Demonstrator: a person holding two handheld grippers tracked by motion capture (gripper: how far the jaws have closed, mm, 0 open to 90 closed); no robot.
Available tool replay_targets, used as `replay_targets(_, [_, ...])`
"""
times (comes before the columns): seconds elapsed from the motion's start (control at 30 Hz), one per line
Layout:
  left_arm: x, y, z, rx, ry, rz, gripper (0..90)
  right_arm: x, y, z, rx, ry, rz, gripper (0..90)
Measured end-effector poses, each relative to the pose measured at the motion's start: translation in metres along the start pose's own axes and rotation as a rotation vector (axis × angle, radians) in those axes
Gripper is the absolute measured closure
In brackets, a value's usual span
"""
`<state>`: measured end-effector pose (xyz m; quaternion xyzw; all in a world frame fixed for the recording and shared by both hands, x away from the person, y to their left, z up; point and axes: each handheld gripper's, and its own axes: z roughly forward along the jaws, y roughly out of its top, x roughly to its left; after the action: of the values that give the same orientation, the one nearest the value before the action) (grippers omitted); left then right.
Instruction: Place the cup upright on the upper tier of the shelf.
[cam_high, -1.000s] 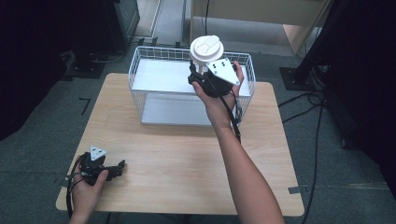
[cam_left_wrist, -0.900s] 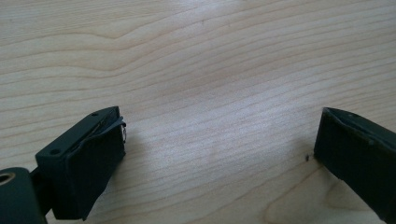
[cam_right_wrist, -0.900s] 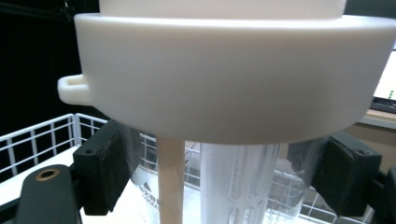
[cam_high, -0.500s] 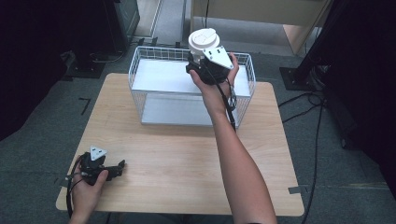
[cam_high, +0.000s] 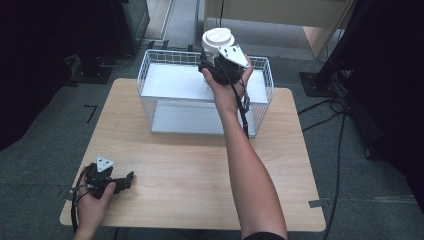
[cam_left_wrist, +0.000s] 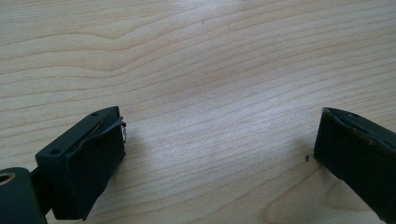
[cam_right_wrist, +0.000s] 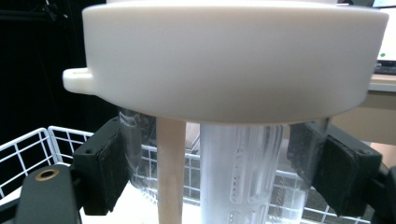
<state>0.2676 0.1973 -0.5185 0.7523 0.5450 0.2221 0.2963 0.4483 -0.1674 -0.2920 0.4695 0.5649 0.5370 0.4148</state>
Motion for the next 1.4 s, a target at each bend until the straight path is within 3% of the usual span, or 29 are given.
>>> replay_targets(0.17, [0.0, 0.0, 0.0, 0.0, 0.0, 0.0, 2.2, -0.004, 0.002, 0.001, 0.022, 0.044, -0.004, 15.9])
replay_targets(0.23, [0.0, 0.0, 0.0, -0.001, 0.0, 0.0, 2.2, -0.005, 0.003, 0.001, 0.038, 0.045, -0.026, 13.4])
replay_targets(0.43, [0.0, 0.0, 0.0, -0.001, 0.0, 0.0, 2.2, -0.01, 0.005, -0.004, 0.05, 0.089, -0.002, 2.1])
replay_targets(0.6, [0.0, 0.0, 0.0, 0.0, 0.0, 0.0, 2.2, -0.015, 0.001, -0.008, 0.066, 0.089, -0.012, 1.7])
replay_targets(0.73, [0.0, 0.0, 0.0, 0.0, 0.0, 0.0, 2.1, -0.018, -0.004, -0.015, 0.075, 0.135, -0.002, 1.7])
replay_targets(0.93, [0.0, 0.0, 0.0, -0.001, 0.001, 0.0, 2.2, -0.02, -0.013, -0.026, 0.095, 0.137, -0.074, 1.7])
replay_targets(1.4, [0.0, 0.0, 0.0, 0.003, 0.0, 0.003, 2.1, -0.035, -0.046, -0.056, 0.108, 0.154, -0.065, 1.7])
